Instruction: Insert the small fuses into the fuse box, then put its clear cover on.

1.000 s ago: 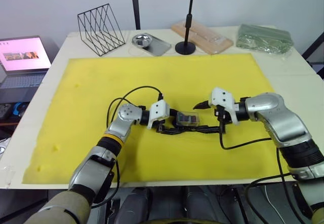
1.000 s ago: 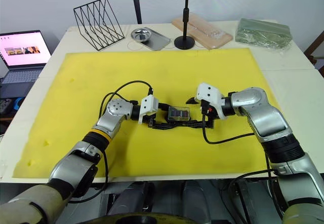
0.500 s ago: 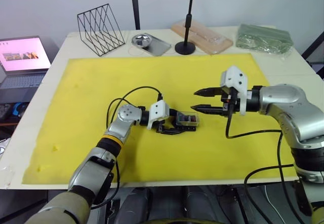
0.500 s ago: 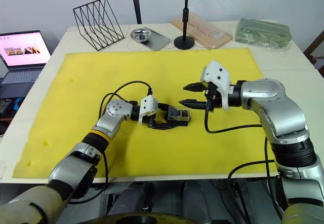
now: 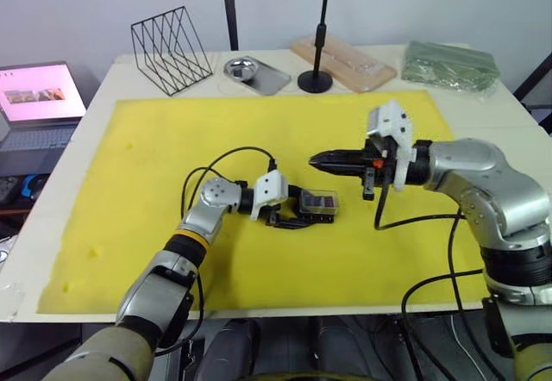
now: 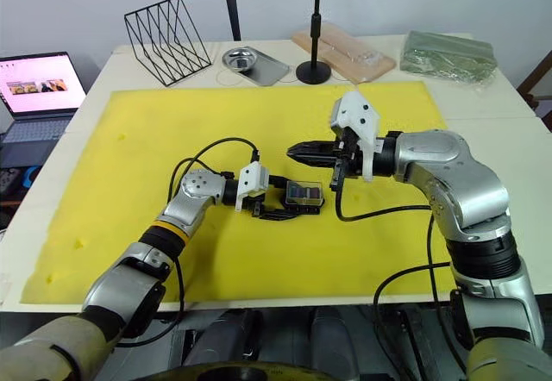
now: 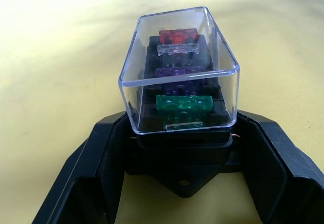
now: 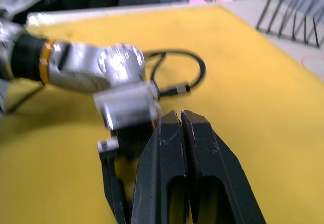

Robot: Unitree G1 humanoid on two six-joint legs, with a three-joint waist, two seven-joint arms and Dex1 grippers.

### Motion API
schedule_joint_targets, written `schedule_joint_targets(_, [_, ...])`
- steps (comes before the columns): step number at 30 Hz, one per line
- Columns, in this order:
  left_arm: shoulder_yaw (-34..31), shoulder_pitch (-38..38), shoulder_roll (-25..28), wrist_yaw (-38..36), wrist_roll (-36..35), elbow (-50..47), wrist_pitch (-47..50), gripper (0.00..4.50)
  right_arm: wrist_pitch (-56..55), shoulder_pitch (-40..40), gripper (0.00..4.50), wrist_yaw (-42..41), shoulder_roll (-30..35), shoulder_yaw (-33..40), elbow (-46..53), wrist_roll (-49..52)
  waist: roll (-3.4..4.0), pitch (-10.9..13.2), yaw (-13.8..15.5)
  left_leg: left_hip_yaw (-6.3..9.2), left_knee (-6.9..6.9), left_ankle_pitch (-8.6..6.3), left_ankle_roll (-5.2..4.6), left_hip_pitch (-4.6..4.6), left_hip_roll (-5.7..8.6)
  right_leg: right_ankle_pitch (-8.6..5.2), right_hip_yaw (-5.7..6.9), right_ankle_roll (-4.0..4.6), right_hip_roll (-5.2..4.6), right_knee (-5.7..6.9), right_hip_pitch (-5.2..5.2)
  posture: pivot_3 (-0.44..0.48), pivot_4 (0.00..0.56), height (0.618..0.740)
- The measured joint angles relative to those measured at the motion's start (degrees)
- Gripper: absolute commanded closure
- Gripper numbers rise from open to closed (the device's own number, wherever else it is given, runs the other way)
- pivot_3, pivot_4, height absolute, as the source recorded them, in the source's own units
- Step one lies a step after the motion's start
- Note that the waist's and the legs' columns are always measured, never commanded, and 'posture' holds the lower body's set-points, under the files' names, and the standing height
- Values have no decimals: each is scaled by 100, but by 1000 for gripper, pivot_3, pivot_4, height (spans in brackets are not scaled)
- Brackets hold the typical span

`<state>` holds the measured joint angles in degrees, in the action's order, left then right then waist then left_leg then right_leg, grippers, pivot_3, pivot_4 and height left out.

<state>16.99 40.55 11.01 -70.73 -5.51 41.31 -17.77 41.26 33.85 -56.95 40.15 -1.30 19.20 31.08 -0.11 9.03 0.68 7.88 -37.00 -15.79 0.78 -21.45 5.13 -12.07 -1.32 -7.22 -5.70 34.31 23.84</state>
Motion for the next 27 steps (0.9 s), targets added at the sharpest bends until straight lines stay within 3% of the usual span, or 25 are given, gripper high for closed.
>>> schedule_joint_targets(11, [-9,-47,34,-61,-25,-110,95,1688,-618,-327,4448,-128,-76,-150,-465,-173,0,0,-6,-2,2,0,0,2,3,0,0,0,3,0,-1,0,150,740])
schedule_joint_targets(15, [-7,-96,79,-73,-7,-111,130,1688,-1409,-925,4448,-284,-334,-981,-1448,-867,6,-7,-28,-10,1,-1,-1,5,6,0,-3,0,5,0,-1,0,150,740])
schedule_joint_targets(16, [-34,-129,106,-77,-9,-111,132,1688,-1724,-902,4448,-372,-332,-1166,-1514,-1032,32,-28,-67,-19,2,-1,-2,16,6,0,-13,-1,4,0,-7,0,150,740])
schedule_joint_targets(19, [-43,-170,129,-41,6,-103,218,1688,-2203,-733,4448,-536,-320,-1412,-1814,-1327,12,-53,-130,-6,8,-14,-21,72,3,-7,-4,-6,9,-7,-68,0,150,740])
schedule_joint_targets(27, [-38,-203,131,-38,3,-159,260,1688,-2164,-705,4448,-660,-312,-1280,-1921,-1369,8,-55,-132,-2,3,-36,-11,97,-3,-19,-8,-15,9,-7,-90,0,150,740])
